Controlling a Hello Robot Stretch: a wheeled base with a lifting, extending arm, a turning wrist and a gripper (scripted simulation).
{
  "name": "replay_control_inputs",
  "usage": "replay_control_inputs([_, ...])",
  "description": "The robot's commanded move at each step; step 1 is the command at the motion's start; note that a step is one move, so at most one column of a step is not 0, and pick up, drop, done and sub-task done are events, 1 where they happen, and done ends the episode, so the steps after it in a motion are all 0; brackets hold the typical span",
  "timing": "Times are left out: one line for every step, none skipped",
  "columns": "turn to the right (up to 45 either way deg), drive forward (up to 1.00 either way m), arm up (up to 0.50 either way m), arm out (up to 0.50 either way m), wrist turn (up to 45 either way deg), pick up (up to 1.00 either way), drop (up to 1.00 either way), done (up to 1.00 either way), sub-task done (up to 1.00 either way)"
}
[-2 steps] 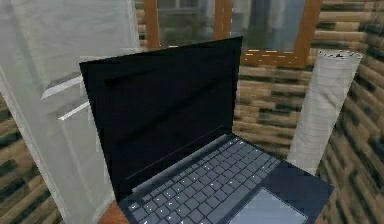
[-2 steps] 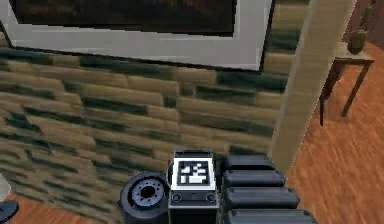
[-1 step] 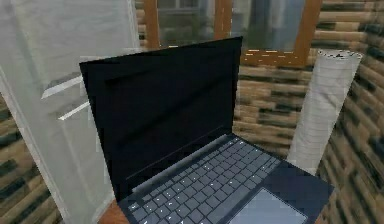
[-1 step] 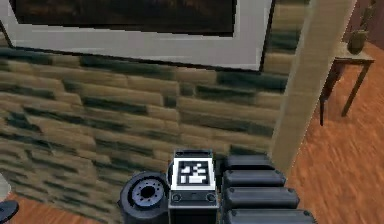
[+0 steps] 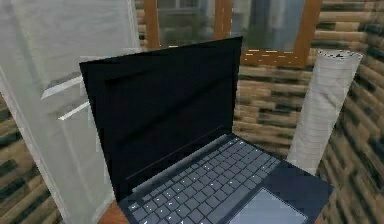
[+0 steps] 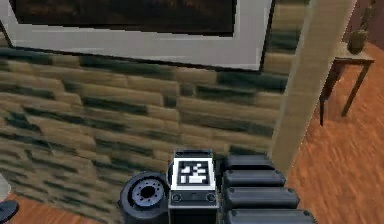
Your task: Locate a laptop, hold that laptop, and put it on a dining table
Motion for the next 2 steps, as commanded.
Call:
replay_control_inputs([-45.0,0.00,0.00,0.00,0.0,0.00,0.00,0.00,0.00])
replay_control_inputs([-45.0,0.00,0.00,0.00,0.0,0.00,0.00,0.00,0.00])
